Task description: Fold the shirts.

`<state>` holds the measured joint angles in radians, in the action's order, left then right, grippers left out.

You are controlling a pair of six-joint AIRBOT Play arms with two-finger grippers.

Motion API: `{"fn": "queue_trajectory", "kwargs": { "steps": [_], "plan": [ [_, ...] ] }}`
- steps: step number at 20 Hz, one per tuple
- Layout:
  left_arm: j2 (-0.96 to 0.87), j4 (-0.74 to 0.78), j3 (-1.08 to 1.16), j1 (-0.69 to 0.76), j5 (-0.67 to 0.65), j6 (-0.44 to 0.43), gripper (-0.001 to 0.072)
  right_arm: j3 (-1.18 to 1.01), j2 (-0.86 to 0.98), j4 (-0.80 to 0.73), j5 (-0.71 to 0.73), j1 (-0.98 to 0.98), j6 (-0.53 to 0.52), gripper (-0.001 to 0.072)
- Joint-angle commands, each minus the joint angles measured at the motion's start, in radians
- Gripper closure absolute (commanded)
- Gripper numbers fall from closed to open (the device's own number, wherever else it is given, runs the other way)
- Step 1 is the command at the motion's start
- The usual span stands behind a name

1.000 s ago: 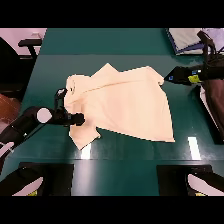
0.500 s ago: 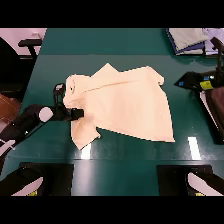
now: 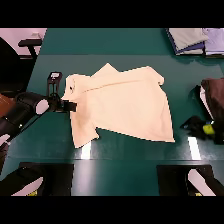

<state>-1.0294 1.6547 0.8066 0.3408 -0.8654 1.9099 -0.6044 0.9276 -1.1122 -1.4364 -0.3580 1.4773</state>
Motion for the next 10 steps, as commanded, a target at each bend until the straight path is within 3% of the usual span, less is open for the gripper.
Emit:
{"fn": "queue_trajectory", "kwargs": {
  "steps": [1,8,9,10],
  "plan": [
    [0.001,0.004,0.009,-0.001,-0.008,0.002,0.068,0.197,-0.019,0.101,0.023,-0.083,-0.04,0.0139],
    [0.001,-0.01,0.009,-0.001,-0.007,0.002,0.068,0.222,0.035,0.145,0.12,0.081,-0.045,0.0221],
    [0.001,-0.01,0.009,-0.001,-0.01,0.002,0.068,0.217,0.057,0.145,0.137,0.1,-0.045,0.0312],
    [0.001,-0.01,0.009,-0.001,-0.014,0.002,0.068,0.206,0.077,0.145,0.16,0.119,-0.045,0.0353]
  ]
}}
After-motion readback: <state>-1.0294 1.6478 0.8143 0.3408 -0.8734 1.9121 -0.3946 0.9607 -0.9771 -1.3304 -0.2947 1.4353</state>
